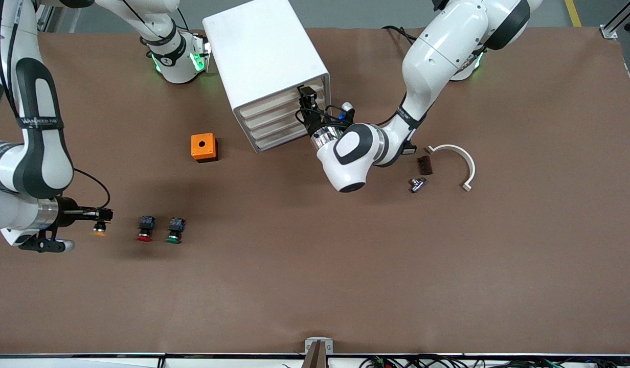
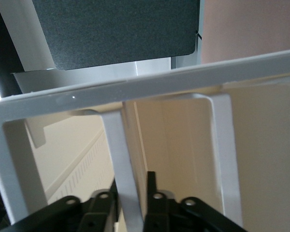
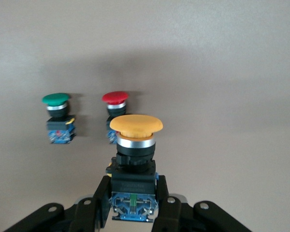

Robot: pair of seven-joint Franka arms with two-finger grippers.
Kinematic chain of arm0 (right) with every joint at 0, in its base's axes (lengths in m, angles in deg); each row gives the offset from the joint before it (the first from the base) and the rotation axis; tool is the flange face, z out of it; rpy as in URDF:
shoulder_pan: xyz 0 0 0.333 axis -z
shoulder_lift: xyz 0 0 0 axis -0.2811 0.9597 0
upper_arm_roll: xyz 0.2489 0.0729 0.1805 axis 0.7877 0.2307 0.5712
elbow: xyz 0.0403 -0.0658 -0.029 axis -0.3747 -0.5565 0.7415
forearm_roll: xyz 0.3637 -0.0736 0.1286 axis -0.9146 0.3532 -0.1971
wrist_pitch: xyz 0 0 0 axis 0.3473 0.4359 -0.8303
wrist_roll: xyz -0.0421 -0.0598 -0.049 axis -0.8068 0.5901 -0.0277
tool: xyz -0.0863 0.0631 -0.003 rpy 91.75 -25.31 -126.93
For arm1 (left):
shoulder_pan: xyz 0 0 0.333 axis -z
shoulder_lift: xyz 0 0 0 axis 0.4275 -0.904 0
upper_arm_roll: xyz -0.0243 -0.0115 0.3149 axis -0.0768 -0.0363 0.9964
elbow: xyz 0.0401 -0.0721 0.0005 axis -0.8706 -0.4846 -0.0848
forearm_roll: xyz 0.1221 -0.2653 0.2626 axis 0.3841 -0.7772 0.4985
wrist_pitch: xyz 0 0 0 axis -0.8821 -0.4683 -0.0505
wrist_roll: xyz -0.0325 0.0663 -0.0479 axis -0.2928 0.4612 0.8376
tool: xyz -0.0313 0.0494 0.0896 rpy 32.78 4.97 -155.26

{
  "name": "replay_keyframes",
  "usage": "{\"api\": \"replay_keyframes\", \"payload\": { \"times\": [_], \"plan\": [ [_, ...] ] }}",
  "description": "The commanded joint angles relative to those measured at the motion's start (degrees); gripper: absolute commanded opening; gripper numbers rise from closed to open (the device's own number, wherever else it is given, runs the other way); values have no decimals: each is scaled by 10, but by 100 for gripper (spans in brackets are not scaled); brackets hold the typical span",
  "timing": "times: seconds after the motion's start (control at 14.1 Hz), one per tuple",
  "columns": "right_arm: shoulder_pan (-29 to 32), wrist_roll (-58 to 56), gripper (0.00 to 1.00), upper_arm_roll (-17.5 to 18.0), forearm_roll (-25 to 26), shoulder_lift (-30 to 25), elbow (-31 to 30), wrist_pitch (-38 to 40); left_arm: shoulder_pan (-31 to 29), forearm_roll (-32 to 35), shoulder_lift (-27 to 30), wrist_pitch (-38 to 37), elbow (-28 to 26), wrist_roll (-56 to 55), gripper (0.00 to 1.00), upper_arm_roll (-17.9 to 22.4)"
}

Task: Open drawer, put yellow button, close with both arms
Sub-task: 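Lift the yellow button with the right gripper while the left gripper pulls the drawer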

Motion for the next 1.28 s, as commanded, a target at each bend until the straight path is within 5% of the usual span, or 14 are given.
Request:
{"api": "replay_keyframes", "payload": {
  "times": [0.0,0.5,1.21],
  "plan": [
    [-22,56,0,0,-11,-39,2,47,3,-14,2,-4,-6,-10,15,-1],
    [-52,163,0,1,-11,-110,2,118,-9,-14,4,-4,-5,-10,13,1],
    [-160,456,0,1,-11,-204,0,198,-79,-12,4,2,10,-7,13,6]
  ]
}}
